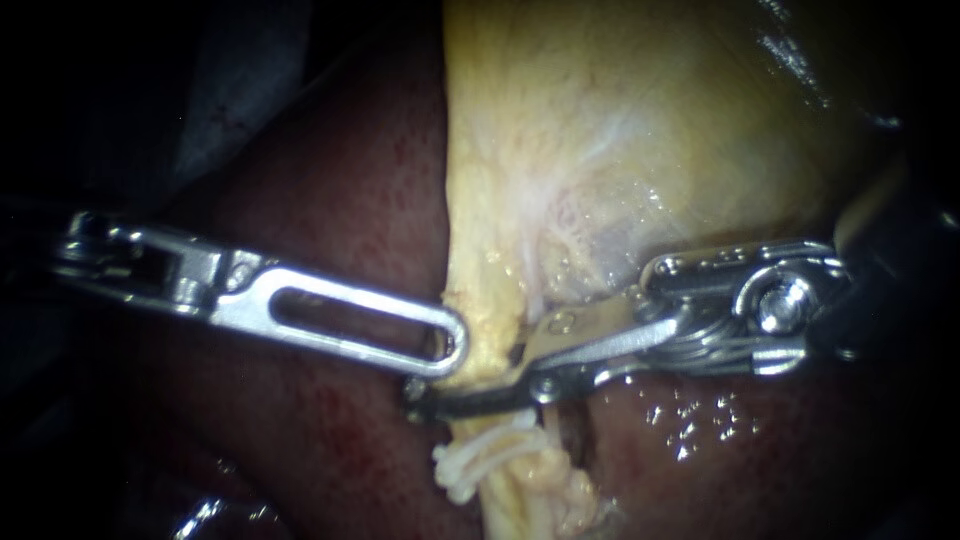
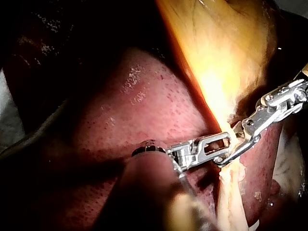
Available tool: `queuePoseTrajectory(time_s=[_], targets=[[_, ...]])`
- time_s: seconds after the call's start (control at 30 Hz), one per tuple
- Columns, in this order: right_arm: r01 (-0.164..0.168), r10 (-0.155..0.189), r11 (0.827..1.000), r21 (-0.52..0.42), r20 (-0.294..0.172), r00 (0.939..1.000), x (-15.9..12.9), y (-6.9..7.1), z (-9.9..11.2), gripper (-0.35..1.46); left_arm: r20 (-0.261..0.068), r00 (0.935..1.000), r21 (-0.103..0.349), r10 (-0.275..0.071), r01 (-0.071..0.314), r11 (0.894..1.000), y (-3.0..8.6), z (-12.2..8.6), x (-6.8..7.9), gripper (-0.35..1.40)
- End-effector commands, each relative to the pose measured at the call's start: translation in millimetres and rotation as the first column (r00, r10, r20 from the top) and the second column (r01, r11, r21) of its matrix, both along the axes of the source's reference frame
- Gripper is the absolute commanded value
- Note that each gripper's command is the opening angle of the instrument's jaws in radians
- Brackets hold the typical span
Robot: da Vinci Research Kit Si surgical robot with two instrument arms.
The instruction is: Clipping third clip left tube
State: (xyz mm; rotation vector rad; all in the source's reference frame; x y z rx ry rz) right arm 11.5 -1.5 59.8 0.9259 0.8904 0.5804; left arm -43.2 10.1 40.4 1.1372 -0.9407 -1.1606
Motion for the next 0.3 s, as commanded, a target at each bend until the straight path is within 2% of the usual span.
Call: queuePoseTrajectory(time_s=[0.03,0.3], targets=[[0.000,0.000,1.000,0.000,0.000,1.0000,0.0,-0.1,0.0,-0.25,0.000,1.0000,0.000,0.000,0.000,1.000,0.0,0.0,0.0,-0.35],[0.001,-0.001,1.000,0.000,-0.001,1.0000,0.0,-0.1,0.0,-0.24,0.000,1.0000,0.000,0.000,0.000,1.000,0.2,0.2,0.0,-0.35]])
